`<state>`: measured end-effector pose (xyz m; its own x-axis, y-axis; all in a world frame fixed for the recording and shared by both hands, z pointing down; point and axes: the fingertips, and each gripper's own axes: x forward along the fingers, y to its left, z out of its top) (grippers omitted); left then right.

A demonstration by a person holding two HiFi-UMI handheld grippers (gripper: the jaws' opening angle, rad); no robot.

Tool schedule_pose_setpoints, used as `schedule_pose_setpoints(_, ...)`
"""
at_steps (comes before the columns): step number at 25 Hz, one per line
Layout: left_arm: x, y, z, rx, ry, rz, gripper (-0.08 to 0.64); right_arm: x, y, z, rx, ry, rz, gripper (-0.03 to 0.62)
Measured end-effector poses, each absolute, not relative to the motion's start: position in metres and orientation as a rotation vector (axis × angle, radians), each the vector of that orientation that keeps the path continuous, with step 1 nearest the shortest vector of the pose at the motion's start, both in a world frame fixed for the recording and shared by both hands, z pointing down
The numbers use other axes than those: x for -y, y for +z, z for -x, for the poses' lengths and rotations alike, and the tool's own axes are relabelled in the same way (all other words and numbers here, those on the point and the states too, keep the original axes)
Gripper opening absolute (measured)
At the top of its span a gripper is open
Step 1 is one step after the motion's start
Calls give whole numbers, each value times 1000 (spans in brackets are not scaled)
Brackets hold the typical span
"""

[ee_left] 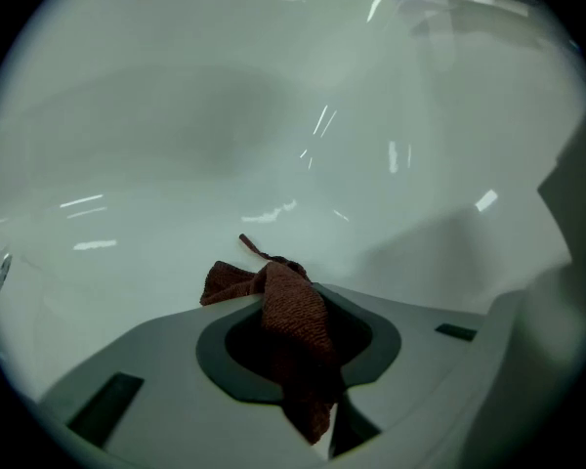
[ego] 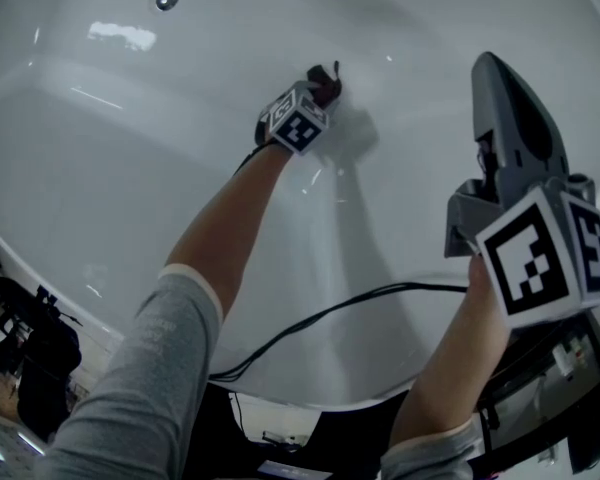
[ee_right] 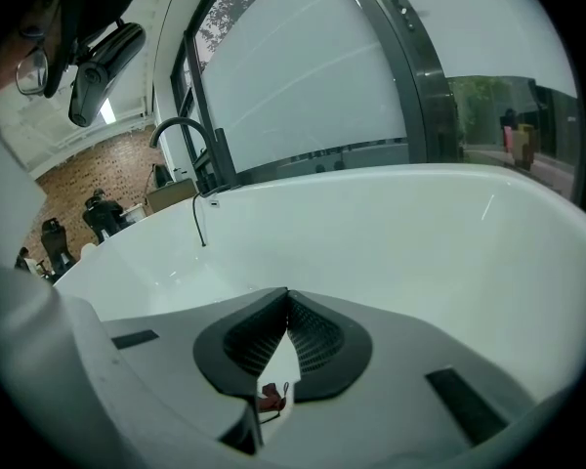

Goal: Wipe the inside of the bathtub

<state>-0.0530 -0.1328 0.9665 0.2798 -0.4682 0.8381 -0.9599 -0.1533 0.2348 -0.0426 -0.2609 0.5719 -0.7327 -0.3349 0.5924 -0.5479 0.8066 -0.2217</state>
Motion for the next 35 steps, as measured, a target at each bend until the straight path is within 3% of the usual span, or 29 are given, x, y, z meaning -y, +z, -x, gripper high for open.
schedule_pose_setpoints(5, 113, 967, 56, 1323, 731, -1712, 87, 256, 574, 45, 2451, 544, -626, 6)
schedule_pose_setpoints(16, 221, 961, 77, 1384, 749, -1731, 89, 259, 590, 31, 2411, 524, -643, 6)
schedule_pose_setpoints(27, 129, 956, 7, 1345, 767, -1752, 89, 258, 559, 26, 2444, 501, -619, 6)
schedule_pose_setpoints(35, 227, 938, 15, 1337, 791, -1815, 89, 255, 557, 15, 2428, 468, -596, 6)
